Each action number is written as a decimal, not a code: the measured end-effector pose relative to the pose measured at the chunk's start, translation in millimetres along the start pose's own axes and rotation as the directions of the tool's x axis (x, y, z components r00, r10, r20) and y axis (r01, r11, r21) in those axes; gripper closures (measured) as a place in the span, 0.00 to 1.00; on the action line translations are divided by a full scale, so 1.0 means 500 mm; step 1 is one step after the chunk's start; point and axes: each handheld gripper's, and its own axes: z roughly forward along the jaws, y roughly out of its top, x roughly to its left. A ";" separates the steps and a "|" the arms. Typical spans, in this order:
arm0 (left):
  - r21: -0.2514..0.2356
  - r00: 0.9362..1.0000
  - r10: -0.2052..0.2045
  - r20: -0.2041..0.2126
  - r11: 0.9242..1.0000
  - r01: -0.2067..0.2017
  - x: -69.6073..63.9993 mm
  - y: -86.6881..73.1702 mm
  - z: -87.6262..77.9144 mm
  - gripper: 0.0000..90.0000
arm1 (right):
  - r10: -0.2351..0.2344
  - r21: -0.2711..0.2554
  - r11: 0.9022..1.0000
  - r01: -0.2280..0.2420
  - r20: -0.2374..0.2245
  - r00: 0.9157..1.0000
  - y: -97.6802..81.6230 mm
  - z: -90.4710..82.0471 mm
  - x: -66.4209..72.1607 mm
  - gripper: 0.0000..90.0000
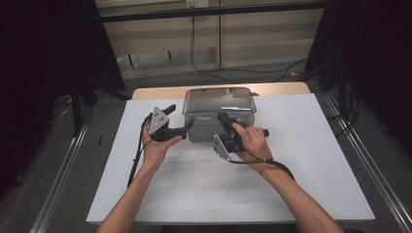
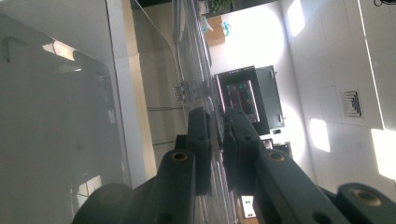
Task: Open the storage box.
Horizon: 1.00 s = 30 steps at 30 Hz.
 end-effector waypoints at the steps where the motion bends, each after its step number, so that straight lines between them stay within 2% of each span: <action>1: -0.003 1.000 0.000 -0.001 1.000 0.000 -0.001 -0.003 0.004 0.20 | 0.003 0.001 1.000 -0.003 0.000 1.000 0.000 0.000 0.000 0.91; 7: -0.011 1.000 0.000 -0.009 1.000 0.000 0.001 -0.008 0.016 0.29 | 0.000 0.001 1.000 0.000 -0.001 1.000 0.000 0.000 0.000 0.91; 10: -0.023 1.000 0.014 -0.015 1.000 -0.014 0.002 -0.009 0.025 0.33 | -0.001 0.000 1.000 0.001 -0.004 1.000 0.000 0.000 -0.001 0.91; 13: -0.025 1.000 0.022 -0.010 0.999 -0.022 0.004 -0.009 0.029 0.33 | -0.002 -0.001 1.000 0.002 -0.004 1.000 0.000 0.000 0.000 0.91; 16: -0.039 1.000 0.006 -0.017 0.999 -0.007 0.007 -0.010 0.036 0.33 | 0.001 0.001 1.000 -0.001 -0.004 1.000 0.000 0.000 0.000 0.91; 24: -0.054 0.999 0.038 -0.004 0.998 -0.038 0.006 -0.008 0.051 0.35 | 0.002 0.000 1.000 -0.002 -0.007 1.000 0.001 -0.001 0.000 0.91; 30: -0.063 1.000 0.025 -0.013 0.998 -0.026 0.011 -0.009 0.060 0.38 | 0.001 0.000 1.000 -0.001 -0.012 1.000 -0.001 -0.002 -0.001 0.90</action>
